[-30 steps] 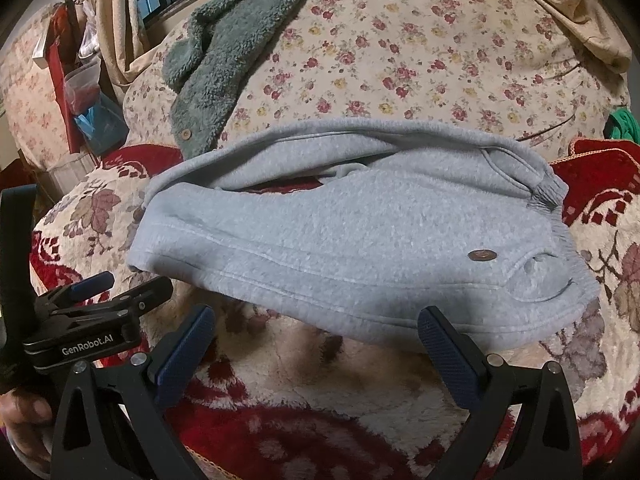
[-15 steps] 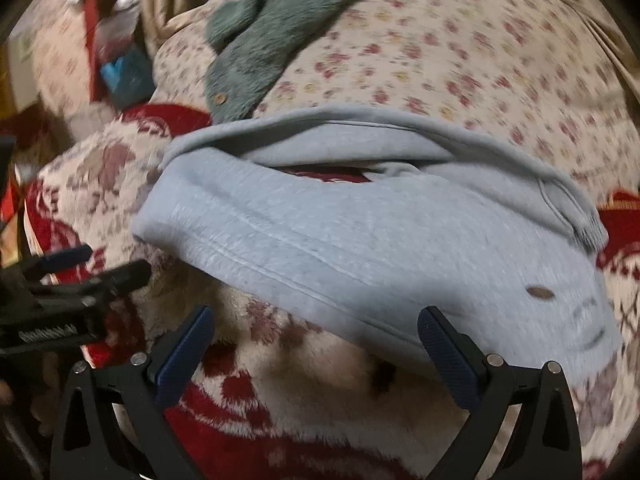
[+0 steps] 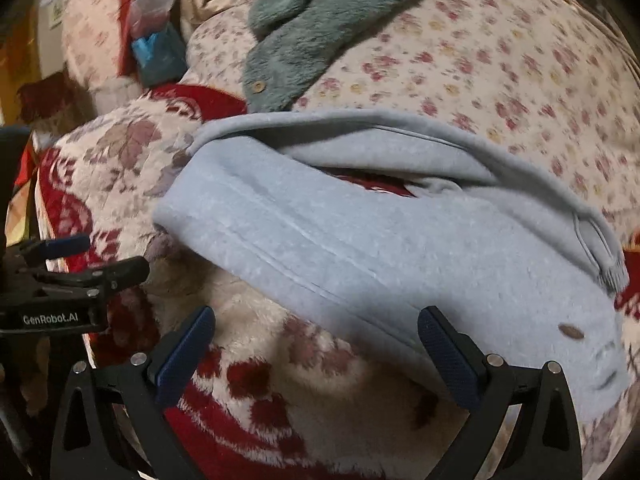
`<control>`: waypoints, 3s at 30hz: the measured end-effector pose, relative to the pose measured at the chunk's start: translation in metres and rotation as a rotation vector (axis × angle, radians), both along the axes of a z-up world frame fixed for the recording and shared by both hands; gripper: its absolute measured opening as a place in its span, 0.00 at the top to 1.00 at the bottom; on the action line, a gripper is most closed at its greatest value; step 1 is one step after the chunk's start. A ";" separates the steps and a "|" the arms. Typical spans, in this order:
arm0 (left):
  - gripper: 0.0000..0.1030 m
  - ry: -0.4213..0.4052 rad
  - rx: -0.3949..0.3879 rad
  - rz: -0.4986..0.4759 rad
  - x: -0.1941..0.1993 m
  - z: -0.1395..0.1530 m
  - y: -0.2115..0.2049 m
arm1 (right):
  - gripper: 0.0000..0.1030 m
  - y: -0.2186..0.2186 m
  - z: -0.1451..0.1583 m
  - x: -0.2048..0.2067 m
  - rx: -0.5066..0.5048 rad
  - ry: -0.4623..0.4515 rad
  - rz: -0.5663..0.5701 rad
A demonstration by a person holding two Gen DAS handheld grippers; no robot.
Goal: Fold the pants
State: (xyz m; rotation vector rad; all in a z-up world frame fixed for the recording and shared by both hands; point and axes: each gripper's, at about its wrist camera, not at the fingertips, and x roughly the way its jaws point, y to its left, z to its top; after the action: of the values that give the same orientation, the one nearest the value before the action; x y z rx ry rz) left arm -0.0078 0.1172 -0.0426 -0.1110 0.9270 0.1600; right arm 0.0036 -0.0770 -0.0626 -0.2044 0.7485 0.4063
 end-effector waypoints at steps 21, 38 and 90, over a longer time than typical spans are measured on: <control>0.00 -0.013 -0.067 0.001 0.027 -0.001 -0.004 | 0.78 -0.002 0.014 0.079 0.194 0.059 0.100; 0.00 -0.004 -0.148 0.185 0.087 -0.020 0.032 | 0.83 -0.030 0.053 0.065 0.349 0.003 0.065; 0.00 -0.033 0.093 -0.142 0.013 0.010 0.095 | 0.83 -0.051 0.027 0.064 0.392 0.118 0.033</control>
State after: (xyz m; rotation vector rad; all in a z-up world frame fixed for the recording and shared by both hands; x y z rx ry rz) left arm 0.0048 0.2124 -0.0327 0.0385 0.8902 0.0691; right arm 0.0678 -0.1279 -0.0360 0.1770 0.7663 0.5905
